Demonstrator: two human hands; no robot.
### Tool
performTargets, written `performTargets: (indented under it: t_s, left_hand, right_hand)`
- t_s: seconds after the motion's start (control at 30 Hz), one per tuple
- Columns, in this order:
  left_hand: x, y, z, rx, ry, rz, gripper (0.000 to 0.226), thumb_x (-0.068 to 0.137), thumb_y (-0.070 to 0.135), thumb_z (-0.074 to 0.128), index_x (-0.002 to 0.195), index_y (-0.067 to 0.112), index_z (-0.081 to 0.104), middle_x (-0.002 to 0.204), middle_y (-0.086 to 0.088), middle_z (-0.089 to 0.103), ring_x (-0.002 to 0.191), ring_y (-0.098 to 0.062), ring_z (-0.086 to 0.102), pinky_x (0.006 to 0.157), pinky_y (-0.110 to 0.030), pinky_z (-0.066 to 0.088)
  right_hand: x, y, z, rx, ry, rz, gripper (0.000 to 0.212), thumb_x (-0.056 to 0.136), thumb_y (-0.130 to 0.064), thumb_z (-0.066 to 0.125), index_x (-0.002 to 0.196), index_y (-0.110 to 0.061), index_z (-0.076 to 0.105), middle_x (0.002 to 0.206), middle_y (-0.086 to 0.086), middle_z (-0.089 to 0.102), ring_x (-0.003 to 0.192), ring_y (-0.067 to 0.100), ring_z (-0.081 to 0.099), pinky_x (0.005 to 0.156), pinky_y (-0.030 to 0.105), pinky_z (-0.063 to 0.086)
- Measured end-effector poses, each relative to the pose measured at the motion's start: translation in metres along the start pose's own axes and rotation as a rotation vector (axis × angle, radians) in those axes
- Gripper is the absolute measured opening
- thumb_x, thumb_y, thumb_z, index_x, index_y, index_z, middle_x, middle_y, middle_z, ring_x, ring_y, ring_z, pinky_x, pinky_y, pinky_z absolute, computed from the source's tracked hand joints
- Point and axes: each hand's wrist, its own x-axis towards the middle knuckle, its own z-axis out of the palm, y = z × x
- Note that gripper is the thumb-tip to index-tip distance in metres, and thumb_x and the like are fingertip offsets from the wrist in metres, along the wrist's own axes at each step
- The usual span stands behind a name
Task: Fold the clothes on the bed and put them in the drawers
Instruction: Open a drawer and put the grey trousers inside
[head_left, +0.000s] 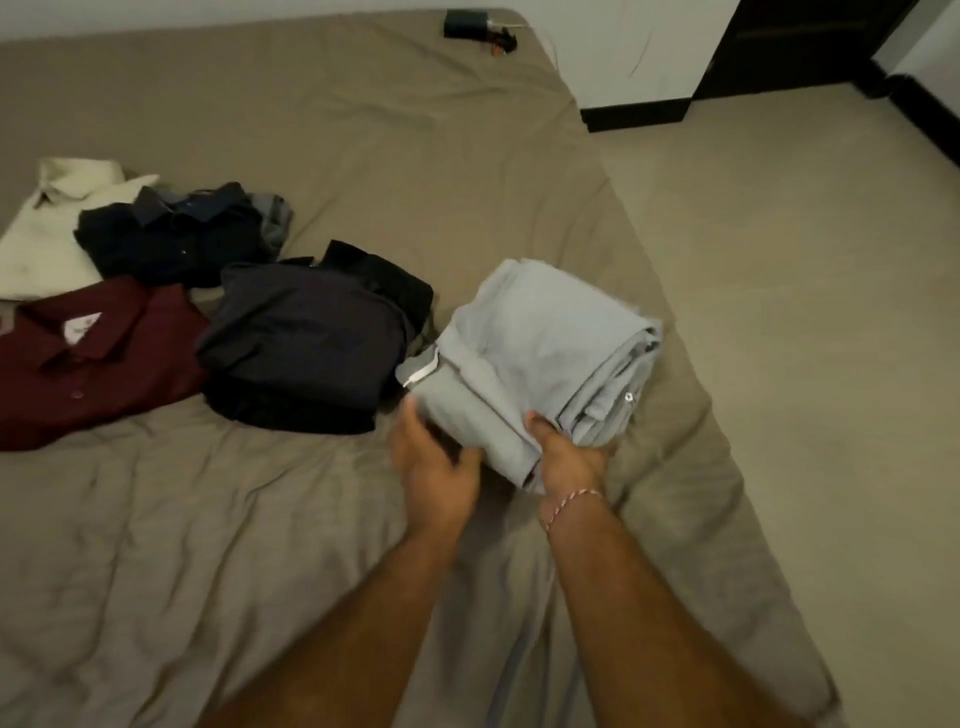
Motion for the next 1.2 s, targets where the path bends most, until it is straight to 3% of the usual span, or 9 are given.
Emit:
performTargets:
  t_s: [0.1, 0.17, 0.3, 0.37, 0.47, 0.57, 0.73, 0.97, 1.2]
  left_hand:
    - [-0.068, -0.014, -0.021, -0.755, -0.014, -0.714, 0.029, 0.098, 0.038, 0.059, 0.120, 0.018, 0.061, 0.126, -0.016, 0.063, 0.107, -0.029, 0.065, 0.085, -0.045, 0.058]
    - [-0.099, -0.018, -0.047, -1.015, -0.235, -0.899, 0.056, 0.100, 0.062, 0.047, 0.120, 0.013, 0.064, 0.124, -0.019, 0.067, 0.116, -0.036, 0.065, 0.093, -0.055, 0.057]
    - [-0.109, -0.010, -0.096, -0.988, -0.402, -0.899, 0.063, 0.088, 0.067, 0.053, 0.121, 0.017, 0.069, 0.127, -0.008, 0.067, 0.122, -0.028, 0.058, 0.113, -0.053, 0.039]
    - [-0.103, -0.008, -0.122, -0.899, -0.470, -1.037, 0.057, 0.096, 0.061, 0.048, 0.134, 0.021, 0.063, 0.144, -0.006, 0.060, 0.137, -0.025, 0.052, 0.120, -0.044, 0.029]
    - [-0.119, -0.048, -0.166, -0.924, -0.526, -0.959, 0.086, 0.093, 0.079, 0.045, 0.153, 0.018, 0.050, 0.156, -0.011, 0.051, 0.145, -0.033, 0.047, 0.126, -0.049, 0.023]
    - [-0.150, -0.069, -0.207, -0.774, -0.724, -0.894, 0.077, 0.094, 0.074, 0.051, 0.146, 0.018, 0.061, 0.150, -0.013, 0.058, 0.138, -0.035, 0.055, 0.111, -0.050, 0.044]
    - [-0.203, -0.093, -0.261, -0.356, -0.952, -0.785, 0.082, 0.067, 0.046, 0.097, 0.135, 0.014, 0.067, 0.130, -0.017, 0.071, 0.118, -0.038, 0.070, 0.103, -0.050, 0.053]
    - [-0.264, -0.074, -0.346, -0.298, -1.038, -0.556, 0.040, 0.090, 0.011, 0.076, 0.129, 0.009, 0.068, 0.120, -0.018, 0.075, 0.107, -0.037, 0.074, 0.091, -0.047, 0.060]
    - [-0.337, -0.029, -0.387, -0.188, -1.274, -0.482, 0.054, 0.084, 0.018, 0.083, 0.134, 0.008, 0.066, 0.127, -0.023, 0.071, 0.117, -0.043, 0.068, 0.107, -0.057, 0.050]
  right_hand:
    - [-0.038, 0.007, -0.041, 0.052, -0.109, 0.202, 0.051, 0.076, -0.013, 0.090, 0.123, -0.007, 0.071, 0.119, 0.012, 0.074, 0.109, 0.035, 0.071, 0.083, 0.049, 0.062]
    - [-0.067, 0.009, -0.073, 0.035, -0.202, 0.288, 0.046, 0.085, -0.016, 0.082, 0.128, -0.007, 0.069, 0.124, 0.015, 0.072, 0.115, 0.036, 0.069, 0.092, 0.048, 0.059]
    - [-0.127, 0.028, -0.139, -0.040, -0.301, 0.423, 0.038, 0.084, -0.019, 0.081, 0.119, -0.007, 0.073, 0.115, 0.015, 0.076, 0.097, 0.030, 0.075, 0.079, 0.040, 0.064]
    - [-0.156, 0.049, -0.179, -0.121, -0.319, 0.457, 0.047, 0.079, -0.018, 0.082, 0.123, -0.008, 0.071, 0.119, 0.016, 0.075, 0.109, 0.035, 0.071, 0.096, 0.050, 0.058]
    - [-0.196, 0.078, -0.232, -0.212, -0.321, 0.498, 0.045, 0.080, -0.014, 0.083, 0.123, -0.010, 0.070, 0.116, 0.016, 0.076, 0.113, 0.041, 0.069, 0.097, 0.055, 0.056]
    - [-0.234, 0.110, -0.261, -0.276, -0.260, 0.330, 0.050, 0.074, 0.000, 0.086, 0.122, -0.004, 0.071, 0.112, 0.014, 0.077, 0.102, 0.035, 0.075, 0.084, 0.050, 0.062]
    - [-0.308, 0.147, -0.287, -0.287, -0.305, 0.255, 0.069, 0.056, -0.012, 0.100, 0.120, -0.005, 0.075, 0.118, 0.015, 0.075, 0.109, 0.036, 0.072, 0.094, 0.056, 0.058]
    - [-0.434, 0.180, -0.314, -0.231, -0.248, -0.046, 0.058, 0.066, -0.007, 0.097, 0.119, -0.017, 0.077, 0.122, 0.006, 0.075, 0.111, 0.025, 0.073, 0.085, 0.039, 0.062]
    - [-0.555, 0.198, -0.375, -0.150, -0.072, -0.151, 0.072, 0.065, -0.018, 0.098, 0.131, -0.022, 0.069, 0.125, -0.002, 0.074, 0.113, 0.020, 0.072, 0.090, 0.044, 0.061]
